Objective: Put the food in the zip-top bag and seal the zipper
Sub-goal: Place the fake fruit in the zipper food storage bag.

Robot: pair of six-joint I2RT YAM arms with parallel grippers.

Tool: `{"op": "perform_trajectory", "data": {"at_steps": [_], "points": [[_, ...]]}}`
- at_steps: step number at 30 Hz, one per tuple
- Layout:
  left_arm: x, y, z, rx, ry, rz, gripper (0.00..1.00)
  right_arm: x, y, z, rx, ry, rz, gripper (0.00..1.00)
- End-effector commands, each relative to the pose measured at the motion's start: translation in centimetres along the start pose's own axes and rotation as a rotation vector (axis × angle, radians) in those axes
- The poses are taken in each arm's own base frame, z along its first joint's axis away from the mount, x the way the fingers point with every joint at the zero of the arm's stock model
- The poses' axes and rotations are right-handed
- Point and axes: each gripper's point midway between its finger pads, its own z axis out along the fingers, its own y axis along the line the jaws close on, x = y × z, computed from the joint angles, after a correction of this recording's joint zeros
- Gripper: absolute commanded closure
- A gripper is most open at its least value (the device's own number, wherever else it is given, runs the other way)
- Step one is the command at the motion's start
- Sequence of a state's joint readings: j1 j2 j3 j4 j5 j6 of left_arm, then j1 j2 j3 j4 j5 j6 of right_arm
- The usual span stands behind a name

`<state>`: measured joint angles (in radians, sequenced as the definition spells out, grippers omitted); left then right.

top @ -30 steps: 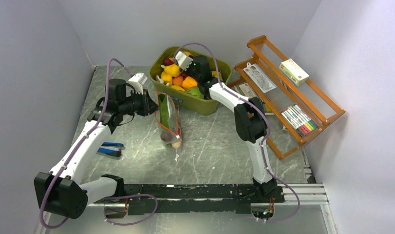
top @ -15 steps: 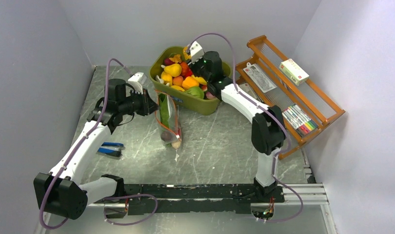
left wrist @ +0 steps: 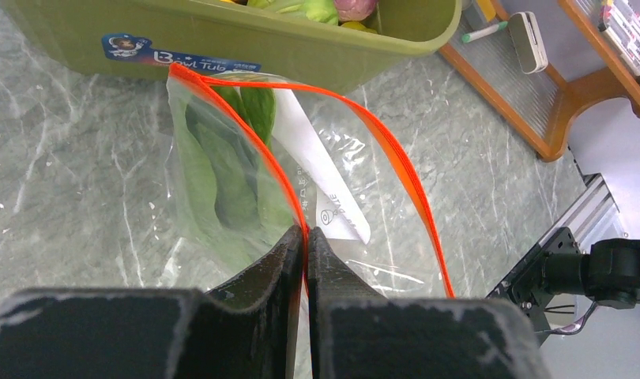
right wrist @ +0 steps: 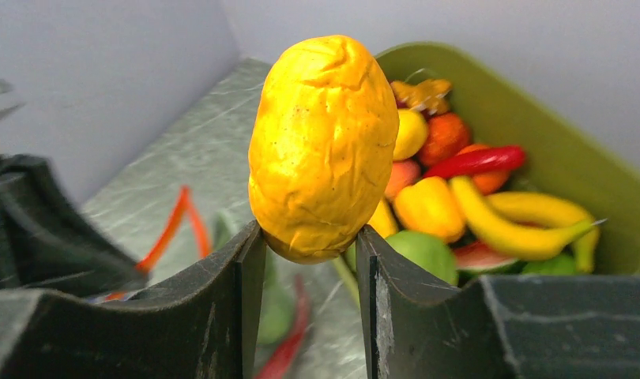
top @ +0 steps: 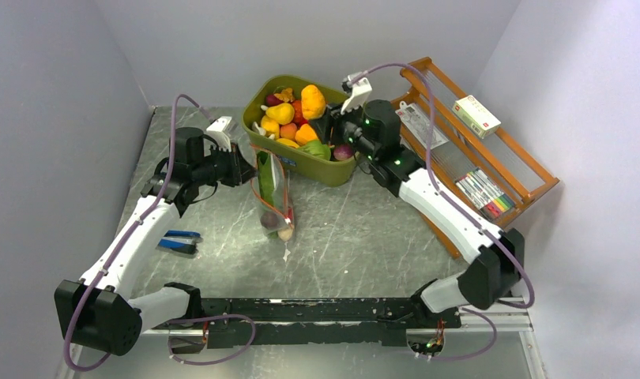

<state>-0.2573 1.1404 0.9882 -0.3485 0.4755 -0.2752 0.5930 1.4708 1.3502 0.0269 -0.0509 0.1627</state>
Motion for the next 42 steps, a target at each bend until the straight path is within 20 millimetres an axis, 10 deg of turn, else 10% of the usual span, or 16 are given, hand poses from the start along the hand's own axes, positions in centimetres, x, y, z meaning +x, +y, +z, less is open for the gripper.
{"op": "perform_trajectory", "data": {"at_steps": [1, 8, 19, 26, 42], "points": [[-1.5, -0.7, -0.2, 0.012, -0.055, 0.024, 0.93, 1.0, 3.4, -3.3, -0.105, 0.057, 0.244, 0.72], [-1.4, -0.7, 0.0, 0.014, -0.056, 0.003, 0.93, 1.6, 7.6, -6.4, -0.248, 0.075, 0.452, 0.72], [-1.1, -0.4, 0.1, 0.002, -0.055, -0.014, 0.93, 6.5, 15.9, -5.9, -0.399, 0.329, 0.597, 0.69], [-1.2, -0.6, 0.1, 0.015, -0.06, -0.014, 0.93, 10.7, 15.6, -5.0, -0.301, 0.454, 0.574, 0.66], [-1.4, -0.9, -0.5, 0.011, -0.07, -0.004, 0.93, 11.9, 15.0, -5.5, -0.242, 0.552, 0.523, 0.39]]}}
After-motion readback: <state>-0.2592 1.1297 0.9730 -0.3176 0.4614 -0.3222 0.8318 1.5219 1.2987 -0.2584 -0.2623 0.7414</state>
